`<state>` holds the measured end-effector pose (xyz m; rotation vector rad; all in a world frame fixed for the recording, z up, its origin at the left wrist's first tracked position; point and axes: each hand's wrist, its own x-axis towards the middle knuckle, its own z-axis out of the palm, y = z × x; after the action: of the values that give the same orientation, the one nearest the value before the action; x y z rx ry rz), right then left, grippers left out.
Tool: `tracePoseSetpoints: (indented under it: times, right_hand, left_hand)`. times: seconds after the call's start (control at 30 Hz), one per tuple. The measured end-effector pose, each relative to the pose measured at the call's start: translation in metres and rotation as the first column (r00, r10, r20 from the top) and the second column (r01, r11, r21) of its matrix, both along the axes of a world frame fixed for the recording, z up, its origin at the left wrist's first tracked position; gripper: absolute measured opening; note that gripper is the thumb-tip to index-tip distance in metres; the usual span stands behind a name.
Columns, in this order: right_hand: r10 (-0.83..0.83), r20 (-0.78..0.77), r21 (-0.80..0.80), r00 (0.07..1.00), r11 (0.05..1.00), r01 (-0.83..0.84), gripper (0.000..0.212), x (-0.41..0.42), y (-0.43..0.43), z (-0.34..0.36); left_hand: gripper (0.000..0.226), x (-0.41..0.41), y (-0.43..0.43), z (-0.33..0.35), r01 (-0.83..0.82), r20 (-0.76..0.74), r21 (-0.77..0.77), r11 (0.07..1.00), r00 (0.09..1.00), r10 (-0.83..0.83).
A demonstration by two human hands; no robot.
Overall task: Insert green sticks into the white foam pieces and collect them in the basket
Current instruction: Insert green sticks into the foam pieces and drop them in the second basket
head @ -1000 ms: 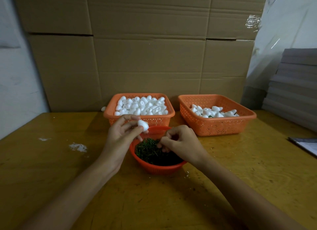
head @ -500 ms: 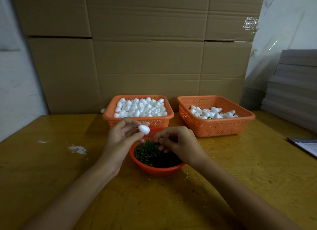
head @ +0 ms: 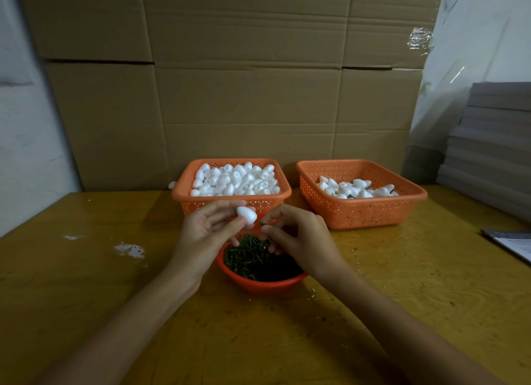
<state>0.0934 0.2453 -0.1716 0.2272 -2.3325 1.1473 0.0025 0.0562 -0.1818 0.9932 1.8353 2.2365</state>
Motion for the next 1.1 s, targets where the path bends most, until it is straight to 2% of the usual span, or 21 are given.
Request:
tracePoseSetpoints:
  times: [0.3,0.5,0.67,0.73,0.8,0.87,0.9,1.0,1.1]
  right_hand:
    - [0.046,0.010,0.030,0.999,0.999,-0.046,0.015,0.002,0.003,0.005]
    - [0.047,-0.017,0.098,0.999,0.994,-0.045,0.029,0.001,0.003,-0.001]
    - [0.061,-0.003,0.082,0.998,0.995,-0.061,0.025,0.001,0.006,-0.002]
    - [0.063,0.002,0.086,0.998,0.994,-0.063,0.022,0.002,0.007,0.001]
    - [0.036,-0.026,0.083,0.999,0.996,-0.034,0.017,0.002,0.011,0.006]
    - [-0.046,-0.093,0.009,0.995,0.999,0.047,0.011,0.002,0.021,0.013]
    - [-0.120,-0.122,-0.069,0.985,0.991,0.112,0.009,0.002,0.028,0.016]
    - [-0.423,-0.190,-0.269,0.886,0.890,0.368,0.007,0.004,0.060,0.023]
    - [-0.656,-0.244,-0.382,0.714,0.742,0.551,0.007,0.010,0.095,0.023]
  left_hand:
    - [0.031,0.000,0.001,-0.001,-0.008,-0.004,0.003,1.000,1.000,0.008]
    - [0.033,0.002,0.002,-0.004,-0.055,-0.139,-0.117,0.992,0.990,0.038]
    - [0.032,0.002,0.001,-0.004,-0.043,-0.157,-0.127,0.991,0.987,0.023]
    - [0.040,0.003,0.002,-0.004,-0.053,-0.191,-0.144,0.988,0.981,0.024]
    - [0.063,0.007,0.003,-0.005,-0.112,-0.306,-0.202,0.973,0.951,0.045]
    - [0.072,0.011,0.005,-0.006,-0.196,-0.492,-0.256,0.947,0.869,0.047]
    - [0.066,0.013,0.006,-0.007,-0.230,-0.576,-0.275,0.934,0.817,0.032]
    - [0.026,0.016,0.006,-0.007,-0.297,-0.741,-0.319,0.900,0.670,-0.042]
    - [0.048,0.019,0.005,-0.010,-0.285,-0.740,-0.434,0.855,0.654,-0.158]
